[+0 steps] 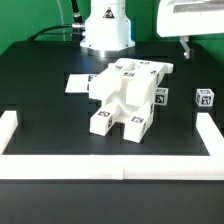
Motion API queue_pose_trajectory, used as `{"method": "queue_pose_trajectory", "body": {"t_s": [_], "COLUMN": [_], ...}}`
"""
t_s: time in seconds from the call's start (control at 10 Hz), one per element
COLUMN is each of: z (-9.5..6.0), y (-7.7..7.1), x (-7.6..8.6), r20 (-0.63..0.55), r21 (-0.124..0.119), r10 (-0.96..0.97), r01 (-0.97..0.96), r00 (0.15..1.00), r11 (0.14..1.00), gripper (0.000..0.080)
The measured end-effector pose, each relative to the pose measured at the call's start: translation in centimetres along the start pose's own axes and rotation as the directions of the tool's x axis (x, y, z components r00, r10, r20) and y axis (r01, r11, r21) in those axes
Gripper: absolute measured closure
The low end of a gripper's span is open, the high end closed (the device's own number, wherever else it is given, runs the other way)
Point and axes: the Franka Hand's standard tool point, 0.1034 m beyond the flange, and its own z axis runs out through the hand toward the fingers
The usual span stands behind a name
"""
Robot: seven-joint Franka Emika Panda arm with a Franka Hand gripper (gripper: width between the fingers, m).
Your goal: Assemble chair
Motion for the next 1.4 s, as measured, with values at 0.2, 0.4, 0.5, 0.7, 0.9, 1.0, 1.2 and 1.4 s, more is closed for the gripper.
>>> {"method": "queue_pose_trajectory", "body": {"t_s": [0.2, 0.4, 0.5, 0.7, 0.9, 1.0, 1.2, 1.4], "z": [1.3, 2.5, 2.5, 2.5, 3.4, 4.5, 5.5, 6.3], "y": [-1.2, -1.6, -1.6, -1.6, -1.9, -1.9, -1.6, -1.4], "x": [-1.3, -2.2, -2.1, -2.1, -2.6, -3.0, -3.4, -3.6], "r20": [0.010, 0.020, 0.019, 0.020, 0.006, 0.006, 0.017, 0.024], "r21": [-0.008, -0.018, -0.018, -0.019, -0.018, -0.025, -0.035, -0.044], "r10": [0.003, -0.005, -0.003, -0.003, -0.012, -0.019, -0.020, -0.023], "r01": [-0.003, 0.005, 0.004, 0.004, 0.012, 0.019, 0.021, 0.024], "r00": [1.000, 1.000, 1.000, 1.000, 1.000, 1.000, 1.000, 0.999], "r11": [1.000, 1.000, 1.000, 1.000, 1.000, 1.000, 0.999, 0.999], "gripper": [0.0151, 0.0151, 0.0151, 0.0151, 0.0151, 0.0151, 0.0151, 0.0151]}}
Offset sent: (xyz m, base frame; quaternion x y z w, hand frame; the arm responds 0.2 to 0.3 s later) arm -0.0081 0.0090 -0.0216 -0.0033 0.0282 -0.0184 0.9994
